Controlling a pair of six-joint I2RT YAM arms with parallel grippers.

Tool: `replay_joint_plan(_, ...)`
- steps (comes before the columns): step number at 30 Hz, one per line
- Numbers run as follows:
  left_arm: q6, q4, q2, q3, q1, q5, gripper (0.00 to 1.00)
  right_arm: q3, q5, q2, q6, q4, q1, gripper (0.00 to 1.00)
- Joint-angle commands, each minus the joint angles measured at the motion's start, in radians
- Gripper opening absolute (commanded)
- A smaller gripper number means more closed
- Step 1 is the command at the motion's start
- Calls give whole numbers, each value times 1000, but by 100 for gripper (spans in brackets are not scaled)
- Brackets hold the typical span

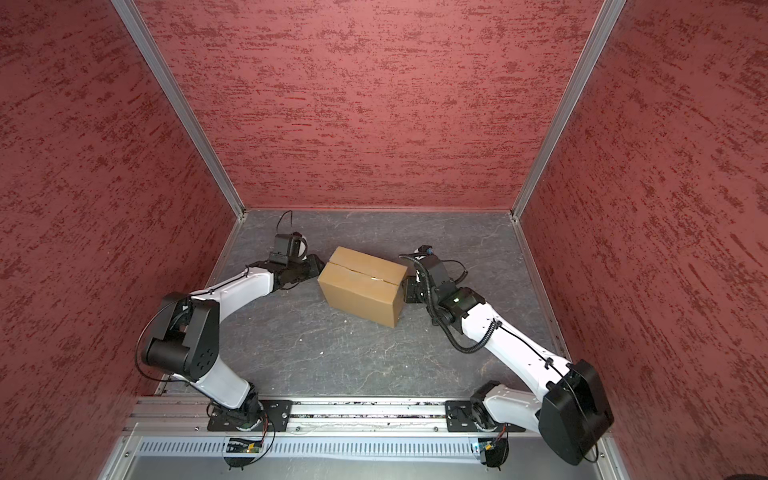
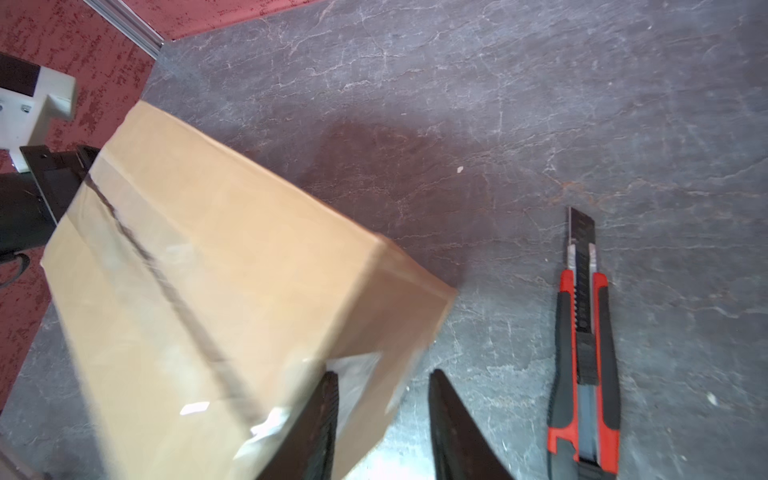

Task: Unpack the express box
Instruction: 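Rotate the box with both grippers so its taped seam runs away from the robot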

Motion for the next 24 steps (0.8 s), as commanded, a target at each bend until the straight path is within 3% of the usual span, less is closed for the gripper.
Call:
replay_joint_plan(1, 23, -15, -102, -26, 51, 29, 43, 93, 69, 35, -45, -89, -19, 39)
replay_joint_plan(10, 15, -164, -364, -135, 39, 6, 43, 250, 10, 194, -167, -83, -138, 39)
replay_joint_plan(18, -52, -370, -600, -226, -169, -121, 44, 454, -110, 453, -283, -52, -229, 40)
replay_joint_plan(24, -128, -340, -593, -288, -257, -136, 44, 549, -166, 597, -331, -19, -233, 40)
